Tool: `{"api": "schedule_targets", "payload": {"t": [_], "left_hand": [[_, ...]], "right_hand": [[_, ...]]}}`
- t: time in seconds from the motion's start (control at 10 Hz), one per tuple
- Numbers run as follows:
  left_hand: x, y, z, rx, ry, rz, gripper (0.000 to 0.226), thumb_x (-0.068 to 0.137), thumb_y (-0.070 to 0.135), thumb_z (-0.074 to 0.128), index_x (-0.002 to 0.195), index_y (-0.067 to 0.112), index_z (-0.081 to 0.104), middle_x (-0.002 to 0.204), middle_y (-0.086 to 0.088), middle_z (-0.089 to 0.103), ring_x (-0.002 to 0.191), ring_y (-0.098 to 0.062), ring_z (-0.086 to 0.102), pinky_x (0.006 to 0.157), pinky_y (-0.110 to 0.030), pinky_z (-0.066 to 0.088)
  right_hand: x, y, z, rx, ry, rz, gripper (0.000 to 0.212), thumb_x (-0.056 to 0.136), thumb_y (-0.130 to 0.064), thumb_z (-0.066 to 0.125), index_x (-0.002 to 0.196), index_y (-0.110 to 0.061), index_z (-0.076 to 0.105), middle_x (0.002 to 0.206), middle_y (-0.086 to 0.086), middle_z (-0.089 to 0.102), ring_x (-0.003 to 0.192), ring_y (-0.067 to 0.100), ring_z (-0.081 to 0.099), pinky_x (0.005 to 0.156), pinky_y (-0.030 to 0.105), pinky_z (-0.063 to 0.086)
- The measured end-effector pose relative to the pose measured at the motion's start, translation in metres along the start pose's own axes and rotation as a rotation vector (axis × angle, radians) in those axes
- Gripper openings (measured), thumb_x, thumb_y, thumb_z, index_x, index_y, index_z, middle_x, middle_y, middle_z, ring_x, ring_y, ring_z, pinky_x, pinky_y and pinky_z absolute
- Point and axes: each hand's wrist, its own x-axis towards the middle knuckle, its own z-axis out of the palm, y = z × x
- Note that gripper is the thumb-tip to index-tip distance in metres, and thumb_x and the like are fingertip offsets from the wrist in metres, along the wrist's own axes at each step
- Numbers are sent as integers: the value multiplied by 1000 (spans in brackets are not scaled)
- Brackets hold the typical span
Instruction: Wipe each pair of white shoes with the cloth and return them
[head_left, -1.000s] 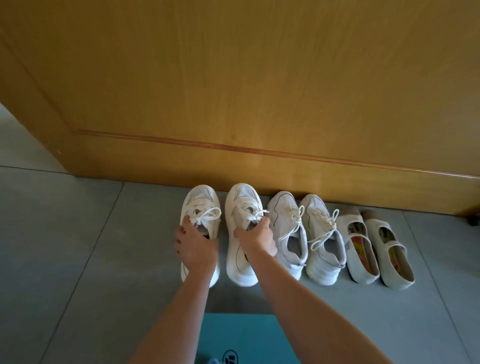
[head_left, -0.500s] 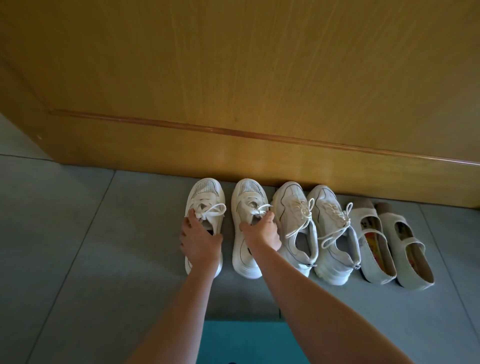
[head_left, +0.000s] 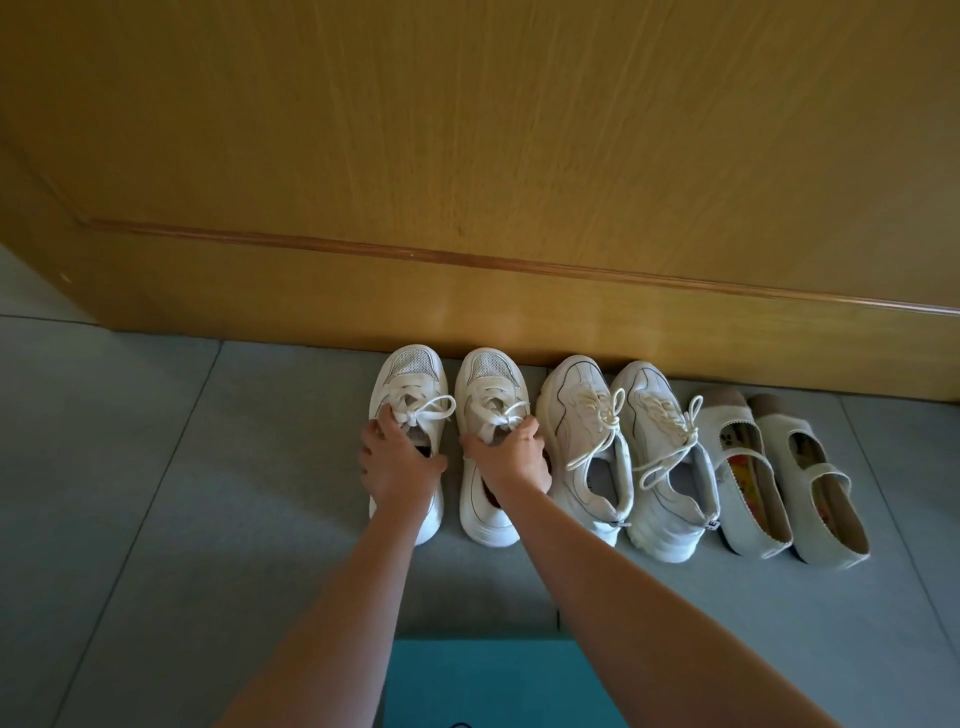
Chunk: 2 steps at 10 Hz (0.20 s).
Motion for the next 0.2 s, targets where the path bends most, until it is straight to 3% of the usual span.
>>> {"api": "schedule_targets", "payload": {"t": [0.1,0.2], "left_hand": [[9,0,-12,-43,-160,-37,105,71,35,79,148,14,10,150,-16,20,136,-37,25,108,-49,30],[9,7,-28,-46,-253,-70,101,71,45,75,147,15,17,148,-15,28,136,-33,27,109,-46,31]], "right_hand": [[-8,-6,-12,21,2,-85,79,81,-55,56,139,-10,25,136,12,38,120,30,46,93,40,43],[-20,-11,-42,248,127,-304,42,85,-44,47,113,-13,53,105,4,55,92,16,55,77,34,48]]}}
